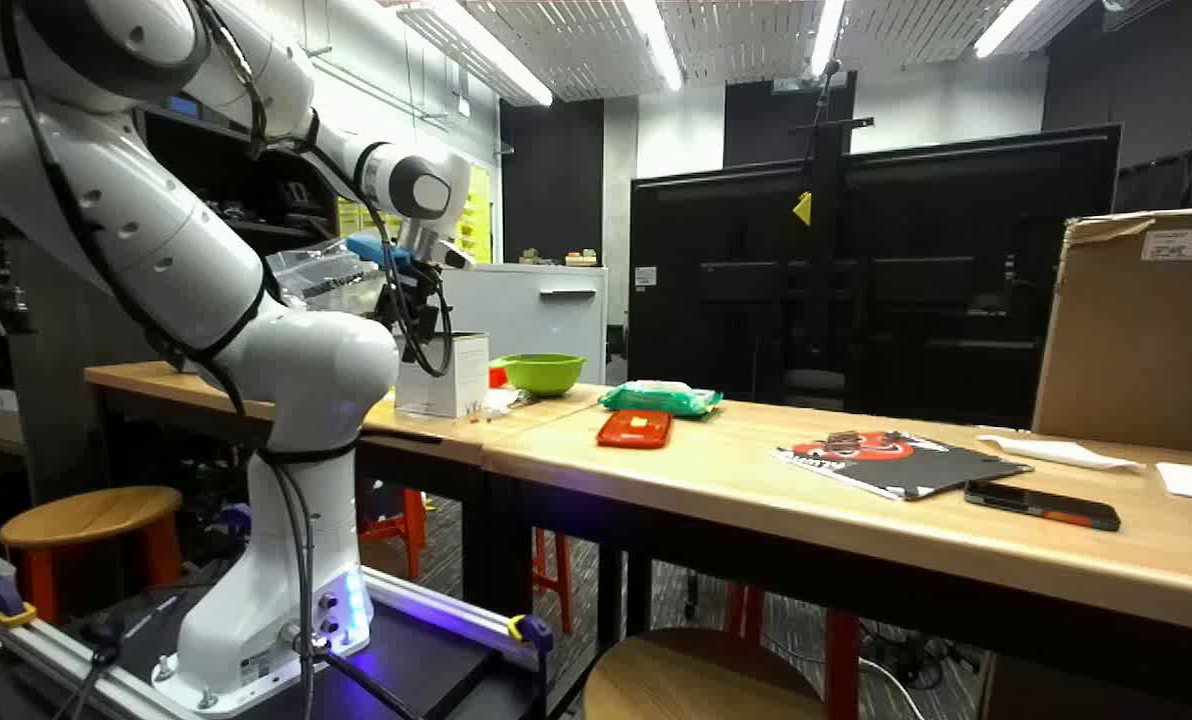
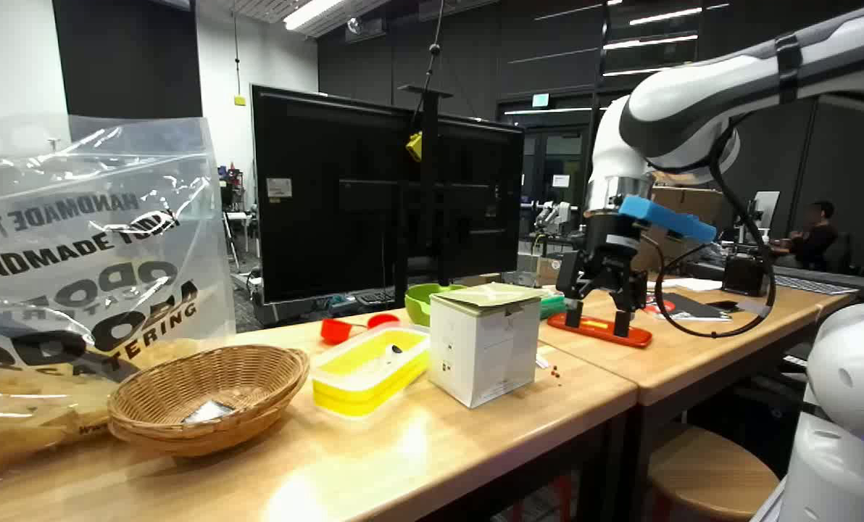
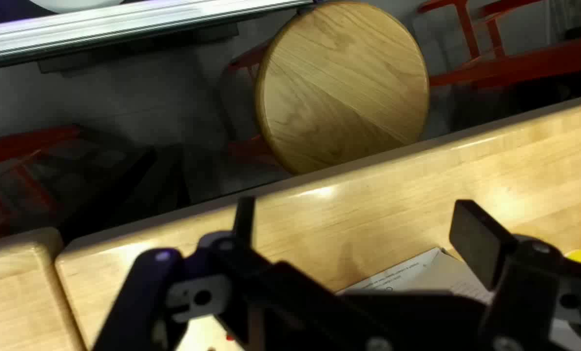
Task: Open the white box
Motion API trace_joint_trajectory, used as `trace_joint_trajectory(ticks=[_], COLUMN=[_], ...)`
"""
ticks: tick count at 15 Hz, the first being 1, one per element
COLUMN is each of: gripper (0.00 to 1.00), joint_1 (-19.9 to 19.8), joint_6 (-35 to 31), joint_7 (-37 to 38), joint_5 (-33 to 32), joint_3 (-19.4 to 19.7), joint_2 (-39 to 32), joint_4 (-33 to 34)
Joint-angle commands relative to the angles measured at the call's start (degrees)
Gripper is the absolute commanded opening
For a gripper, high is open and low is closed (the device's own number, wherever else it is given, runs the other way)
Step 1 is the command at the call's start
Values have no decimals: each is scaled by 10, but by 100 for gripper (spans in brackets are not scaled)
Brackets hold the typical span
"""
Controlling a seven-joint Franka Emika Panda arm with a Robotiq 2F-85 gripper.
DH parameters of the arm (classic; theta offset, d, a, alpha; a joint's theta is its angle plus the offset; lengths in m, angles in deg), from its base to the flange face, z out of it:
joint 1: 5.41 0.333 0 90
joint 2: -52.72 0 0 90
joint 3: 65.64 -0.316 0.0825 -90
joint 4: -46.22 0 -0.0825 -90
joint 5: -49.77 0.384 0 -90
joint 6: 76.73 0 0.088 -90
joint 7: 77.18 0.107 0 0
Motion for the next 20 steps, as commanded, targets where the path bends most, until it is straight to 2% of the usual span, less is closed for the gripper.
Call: trace_joint_trajectory(ticks=[1, 13, 20], gripper=[100, 100, 100], joint_1=[-16, -17, -21], joint_6=[5, 5, 0], joint_7=[-9, -10, -44], joint_5=[9, 8, 13], joint_3=[-12, -12, 0], joint_2=[0, 1, 0], joint_4=[2, 2, 6])
